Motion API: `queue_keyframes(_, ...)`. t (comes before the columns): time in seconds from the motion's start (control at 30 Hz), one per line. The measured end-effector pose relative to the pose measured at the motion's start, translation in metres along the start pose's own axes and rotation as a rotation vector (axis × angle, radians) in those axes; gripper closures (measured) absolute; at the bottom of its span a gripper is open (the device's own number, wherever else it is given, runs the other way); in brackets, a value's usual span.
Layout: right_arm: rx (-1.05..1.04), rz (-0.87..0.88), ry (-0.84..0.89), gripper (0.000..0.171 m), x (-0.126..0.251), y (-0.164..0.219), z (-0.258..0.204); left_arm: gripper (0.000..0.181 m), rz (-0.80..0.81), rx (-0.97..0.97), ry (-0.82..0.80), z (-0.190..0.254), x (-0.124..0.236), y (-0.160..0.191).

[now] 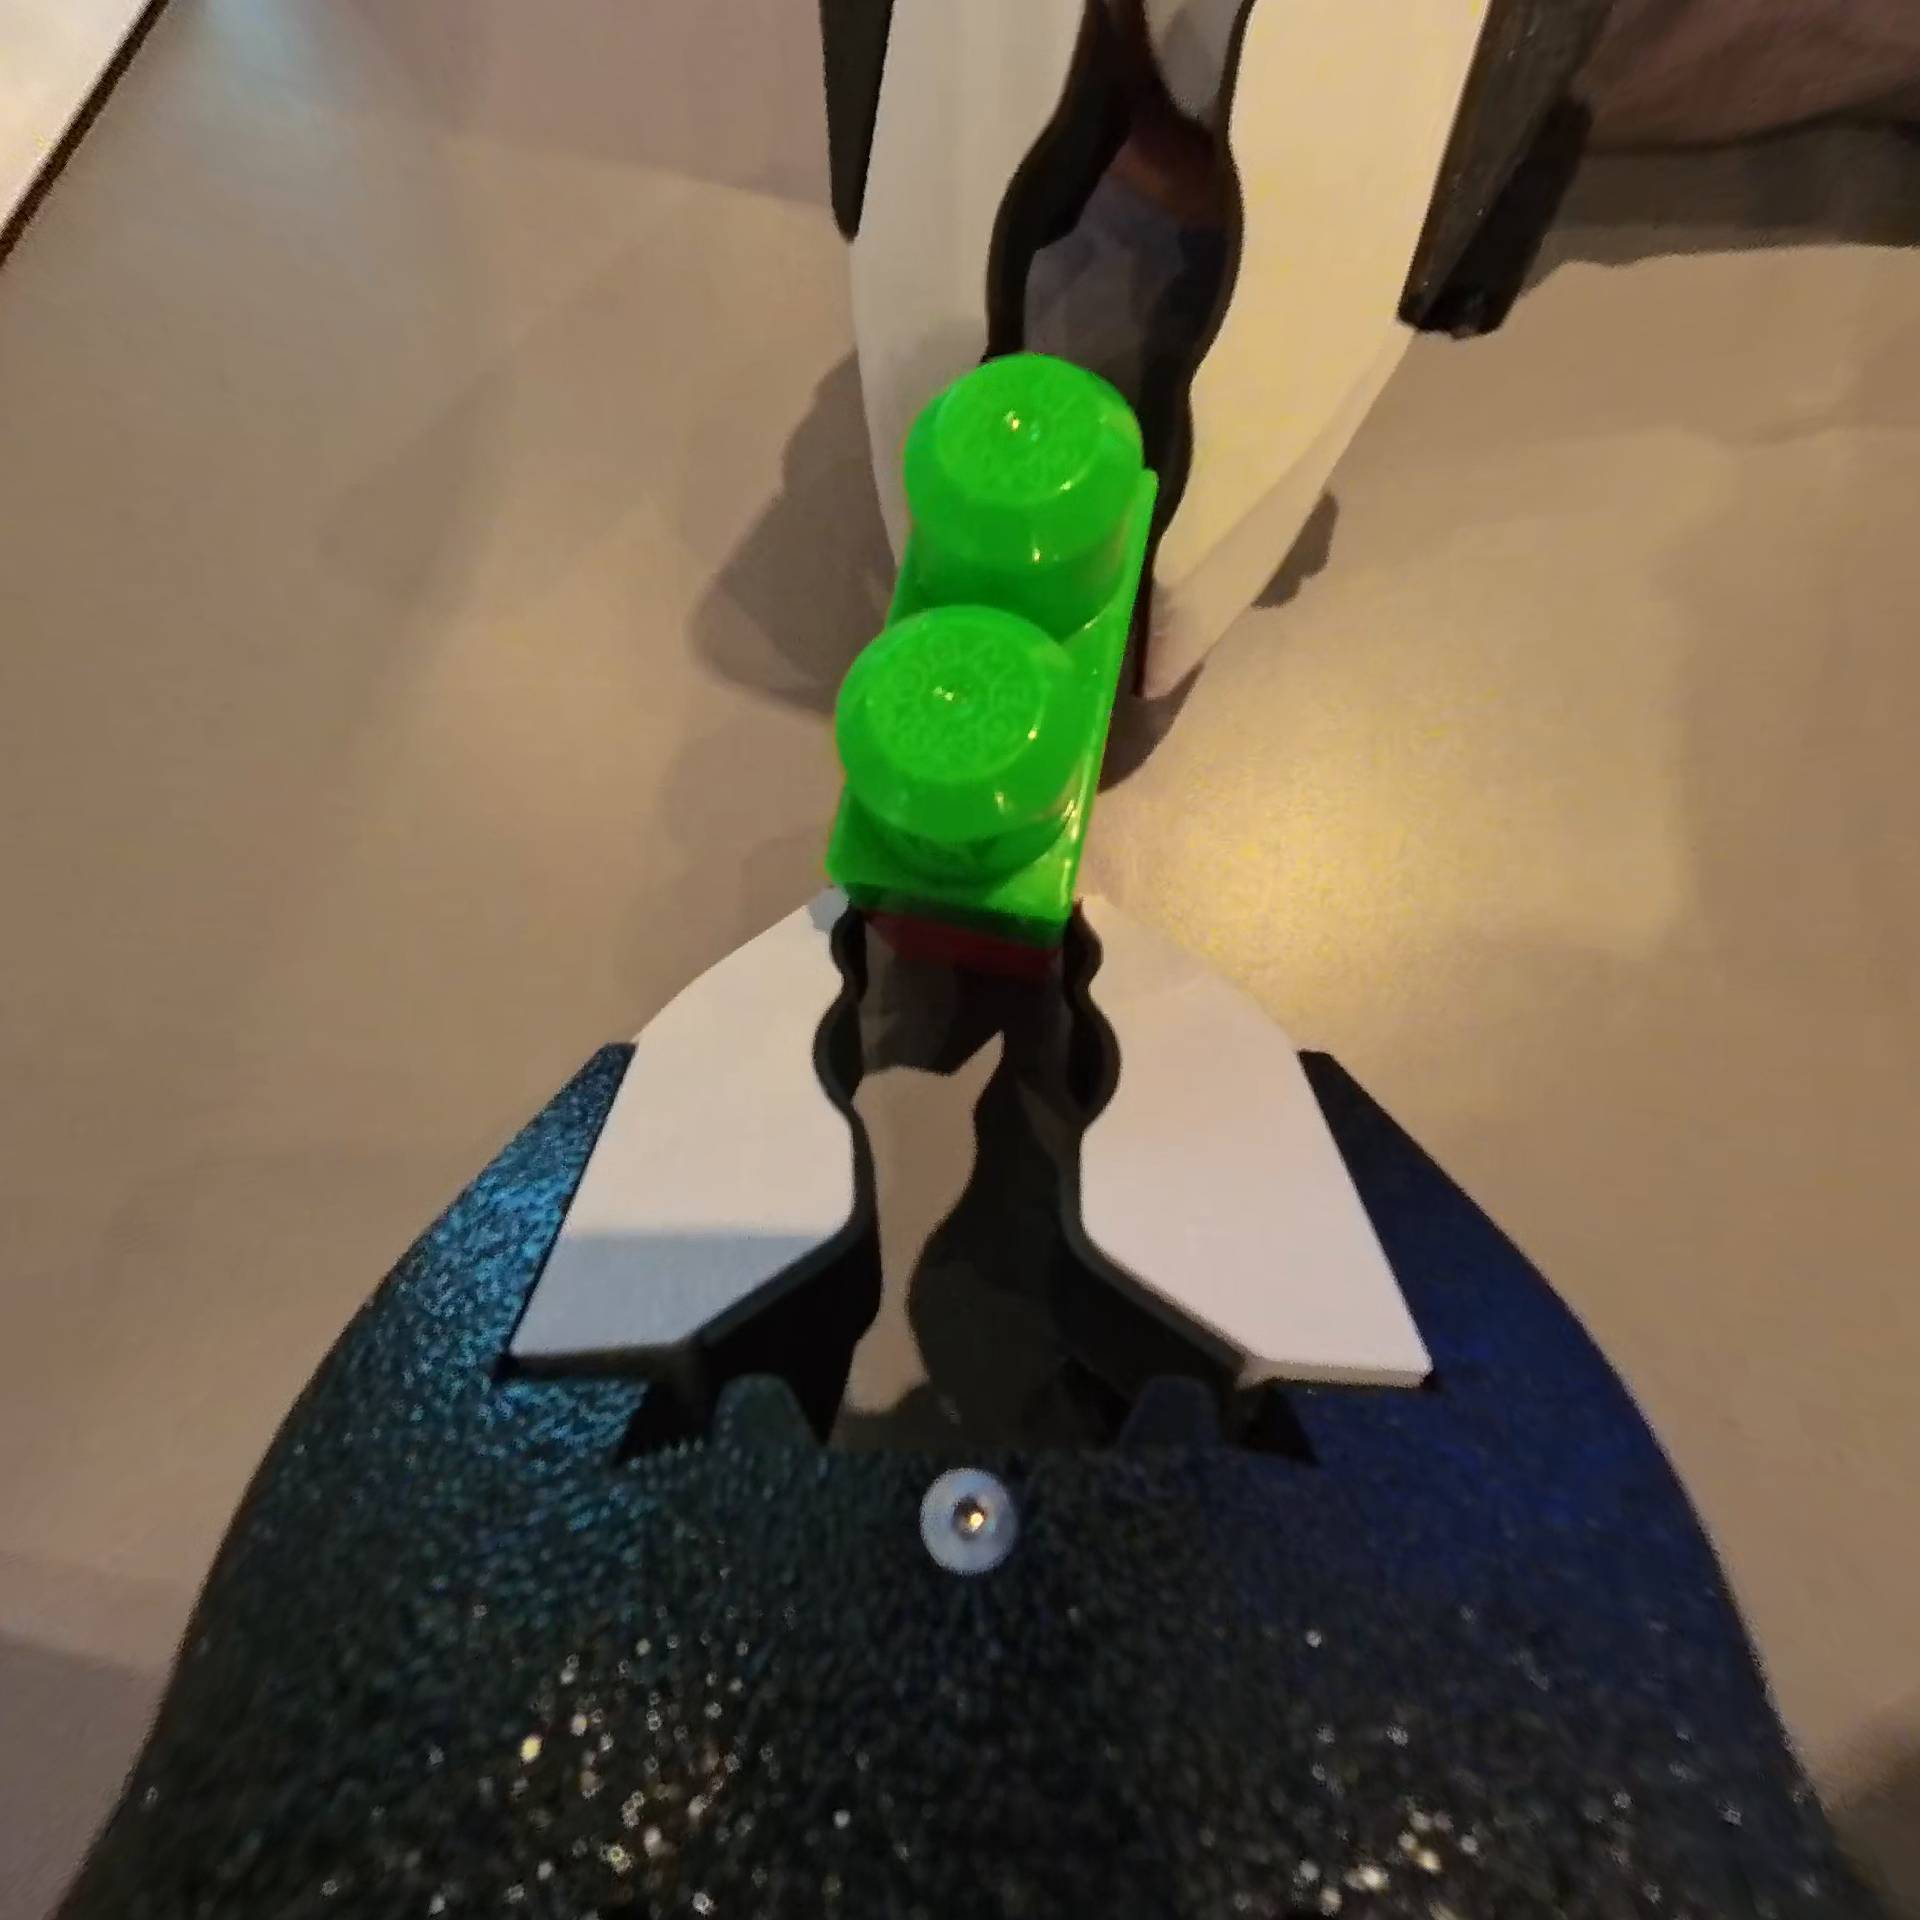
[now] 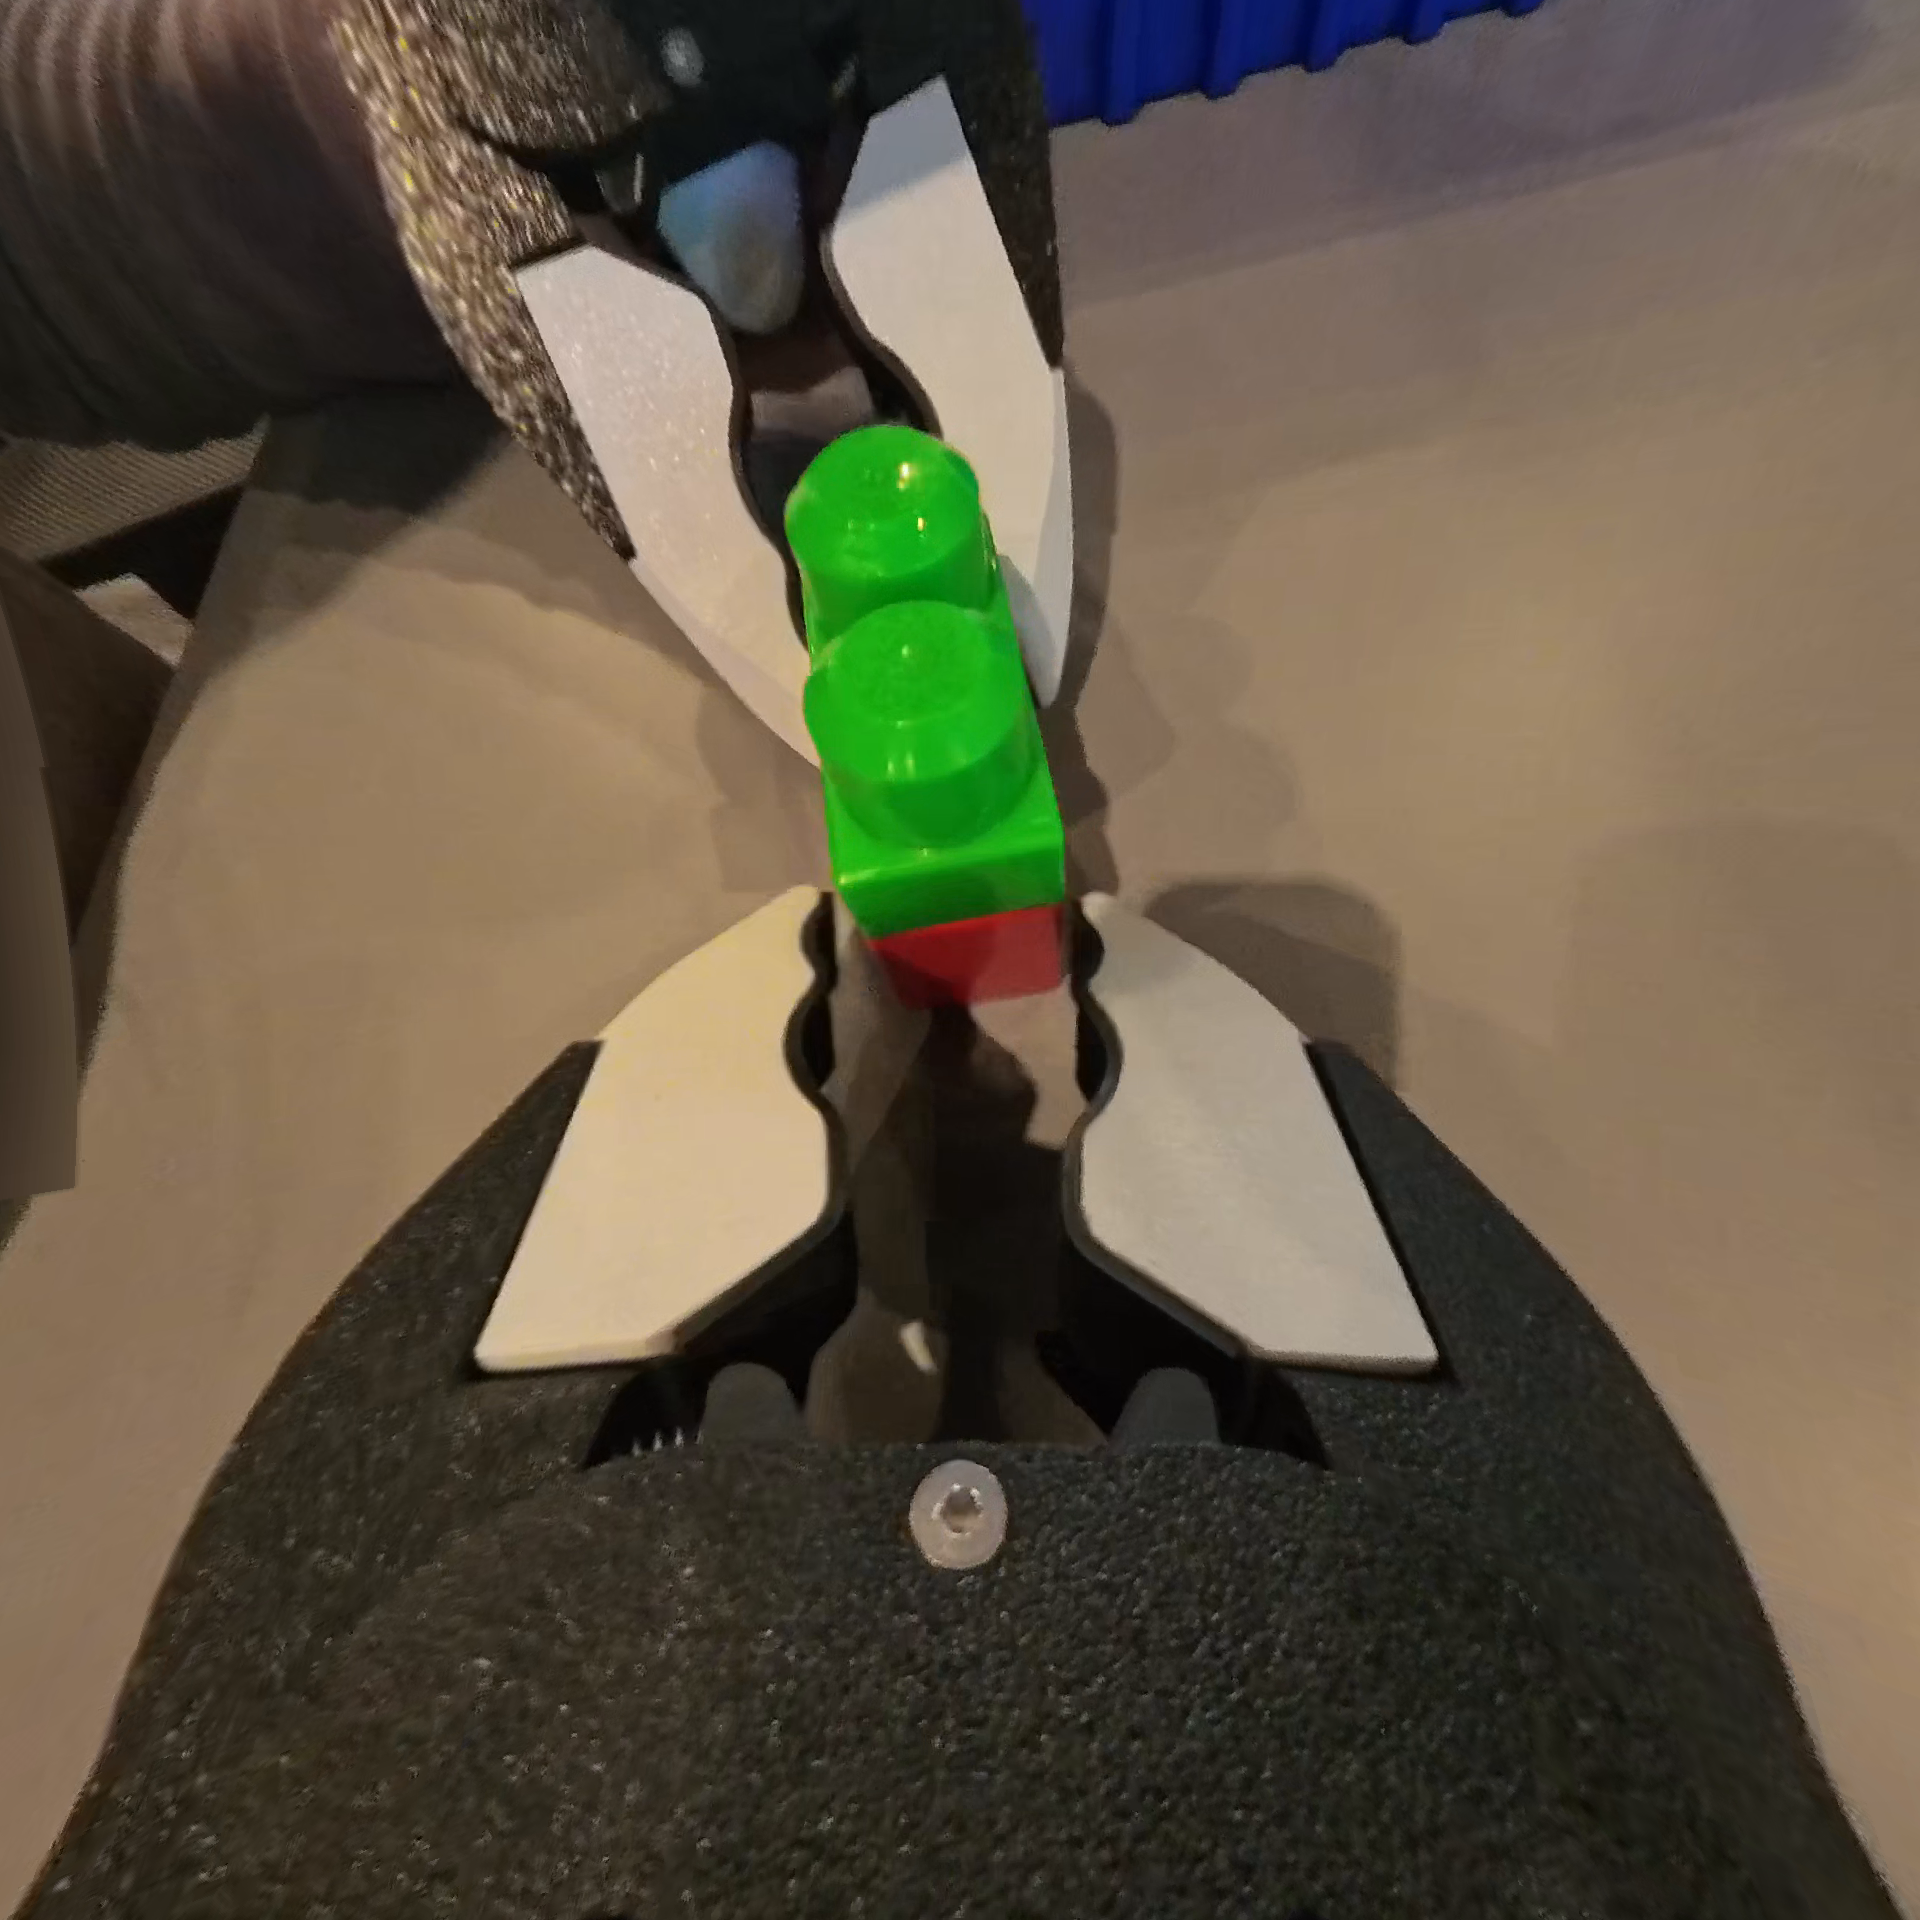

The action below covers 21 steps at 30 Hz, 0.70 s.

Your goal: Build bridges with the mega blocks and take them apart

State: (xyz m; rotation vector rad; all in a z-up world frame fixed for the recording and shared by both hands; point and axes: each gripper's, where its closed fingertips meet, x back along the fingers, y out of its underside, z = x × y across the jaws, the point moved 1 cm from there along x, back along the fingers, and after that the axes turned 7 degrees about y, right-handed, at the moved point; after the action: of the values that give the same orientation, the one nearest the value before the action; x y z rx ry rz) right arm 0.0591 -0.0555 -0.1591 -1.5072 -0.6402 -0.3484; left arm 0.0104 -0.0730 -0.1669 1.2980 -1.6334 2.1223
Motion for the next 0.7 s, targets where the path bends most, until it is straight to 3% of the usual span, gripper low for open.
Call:
queue_keyframes(0.07, -0.002, 0.003, -0.031, 0.113, -0.0054, 0.0007, -0.0025, 0.145, 0.014, -0.013, 0.018, 0.0026, -0.0015, -0.0013)
queue_keyframes(0.2, 0.073, 0.007, -0.035, 0.132, -0.0082, -0.0025, -0.0058, 0.145, 0.025, -0.024, 0.030, 0.0039, -0.0026, -0.0024)
queue_keyframes(0.7, 0.051, 0.020, 0.047, 0.134, -0.0097, -0.0027, -0.0065, 0.146, -0.004, 0.035, 0.017, 0.0050, -0.0015, -0.0008)
